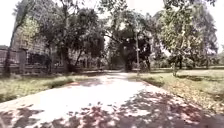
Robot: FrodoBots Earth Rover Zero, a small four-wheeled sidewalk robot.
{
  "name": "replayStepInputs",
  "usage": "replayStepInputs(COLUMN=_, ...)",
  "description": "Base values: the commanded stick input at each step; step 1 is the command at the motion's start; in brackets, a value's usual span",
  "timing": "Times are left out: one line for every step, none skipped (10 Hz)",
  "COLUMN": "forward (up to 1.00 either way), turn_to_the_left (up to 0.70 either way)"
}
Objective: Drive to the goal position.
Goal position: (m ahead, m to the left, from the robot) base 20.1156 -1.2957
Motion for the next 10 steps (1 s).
replayStepInputs(forward=0.7, turn_to_the_left=0.0)
replayStepInputs(forward=0.7, turn_to_the_left=0.0)
replayStepInputs(forward=0.7, turn_to_the_left=0.0)
replayStepInputs(forward=0.7, turn_to_the_left=-0.01)
replayStepInputs(forward=0.7, turn_to_the_left=-0.08)
replayStepInputs(forward=0.7, turn_to_the_left=-0.31)
replayStepInputs(forward=0.7, turn_to_the_left=-0.34)
replayStepInputs(forward=0.7, turn_to_the_left=-0.28)
replayStepInputs(forward=0.7, turn_to_the_left=-0.1)
replayStepInputs(forward=0.7, turn_to_the_left=0.0)
